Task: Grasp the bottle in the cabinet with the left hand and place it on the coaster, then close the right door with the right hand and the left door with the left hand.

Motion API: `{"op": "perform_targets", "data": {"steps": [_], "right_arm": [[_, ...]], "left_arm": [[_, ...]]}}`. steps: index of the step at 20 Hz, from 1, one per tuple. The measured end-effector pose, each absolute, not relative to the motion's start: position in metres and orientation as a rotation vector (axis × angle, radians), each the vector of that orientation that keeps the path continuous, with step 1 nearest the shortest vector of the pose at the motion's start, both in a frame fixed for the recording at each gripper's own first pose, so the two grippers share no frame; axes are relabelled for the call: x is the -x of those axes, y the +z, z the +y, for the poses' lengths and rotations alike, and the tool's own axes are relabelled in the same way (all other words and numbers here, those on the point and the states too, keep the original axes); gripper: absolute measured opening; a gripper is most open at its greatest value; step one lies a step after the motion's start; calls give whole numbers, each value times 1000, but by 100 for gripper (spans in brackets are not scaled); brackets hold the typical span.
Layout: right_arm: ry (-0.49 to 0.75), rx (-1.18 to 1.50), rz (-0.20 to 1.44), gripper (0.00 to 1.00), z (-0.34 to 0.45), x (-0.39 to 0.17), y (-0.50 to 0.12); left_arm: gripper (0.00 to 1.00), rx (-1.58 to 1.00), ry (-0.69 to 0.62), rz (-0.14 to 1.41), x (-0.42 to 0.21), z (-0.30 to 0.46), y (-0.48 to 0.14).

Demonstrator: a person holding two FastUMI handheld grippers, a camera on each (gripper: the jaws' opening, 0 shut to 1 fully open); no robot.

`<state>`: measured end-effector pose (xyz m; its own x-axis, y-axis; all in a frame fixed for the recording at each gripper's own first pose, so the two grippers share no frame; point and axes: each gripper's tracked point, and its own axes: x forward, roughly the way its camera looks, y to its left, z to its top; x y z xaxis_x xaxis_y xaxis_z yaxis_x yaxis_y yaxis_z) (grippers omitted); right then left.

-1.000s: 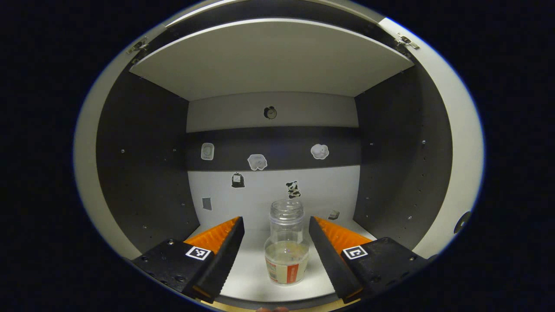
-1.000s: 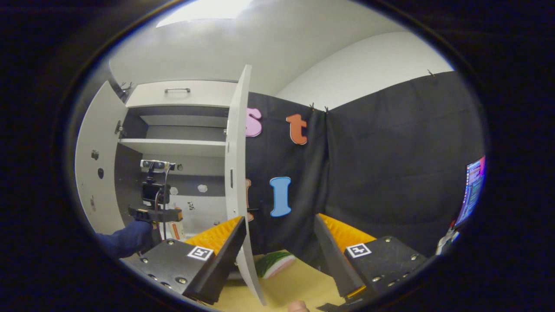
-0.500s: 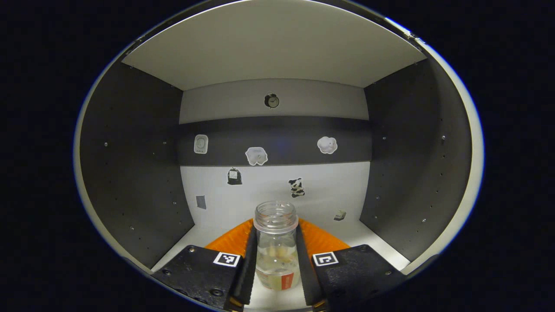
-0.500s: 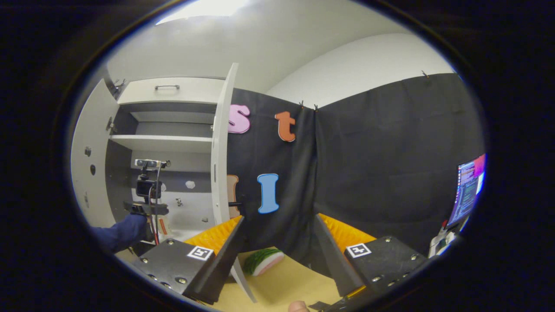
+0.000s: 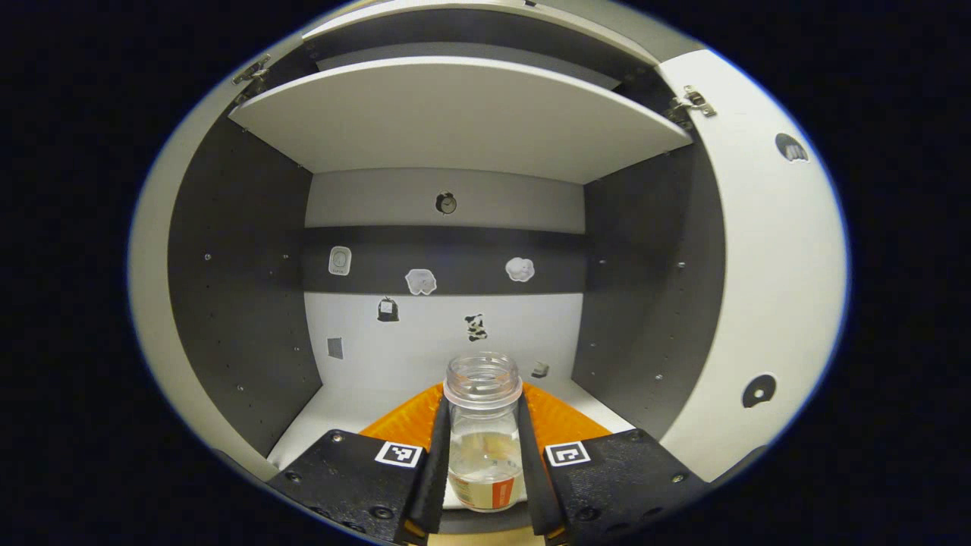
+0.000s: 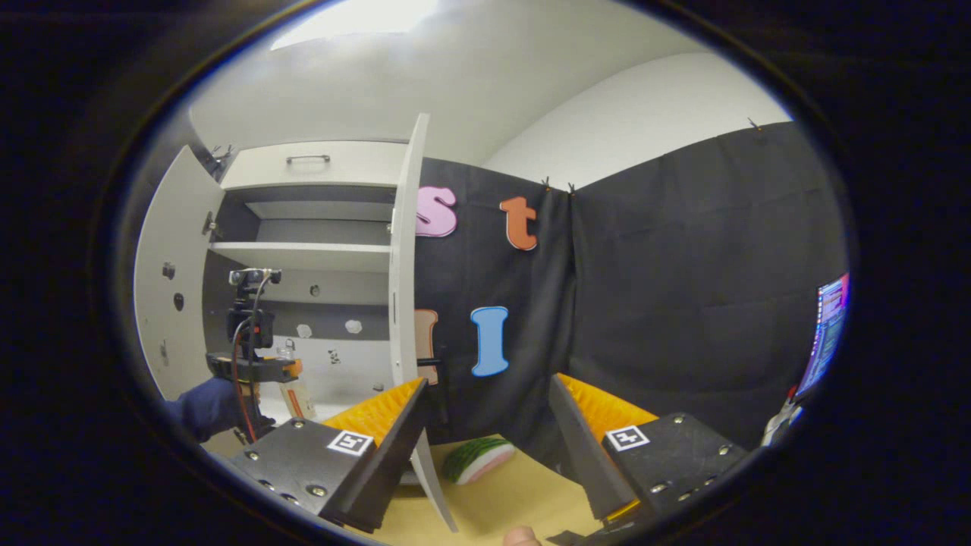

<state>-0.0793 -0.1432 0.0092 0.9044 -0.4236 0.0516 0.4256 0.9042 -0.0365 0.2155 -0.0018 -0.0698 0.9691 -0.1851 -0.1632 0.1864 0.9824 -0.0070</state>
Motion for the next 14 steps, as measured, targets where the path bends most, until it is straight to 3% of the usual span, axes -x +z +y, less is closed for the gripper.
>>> {"op": "perform_targets", "data": {"steps": [7,14], "right_arm": [[-362,48,-50,95,-138,79,12],[-286,48,-78,96,-136,69,25]], "left_arm": [[45,50,-298,204,-118,-11,-94],[45,44,-314,253,-41,-3,-169]]}}
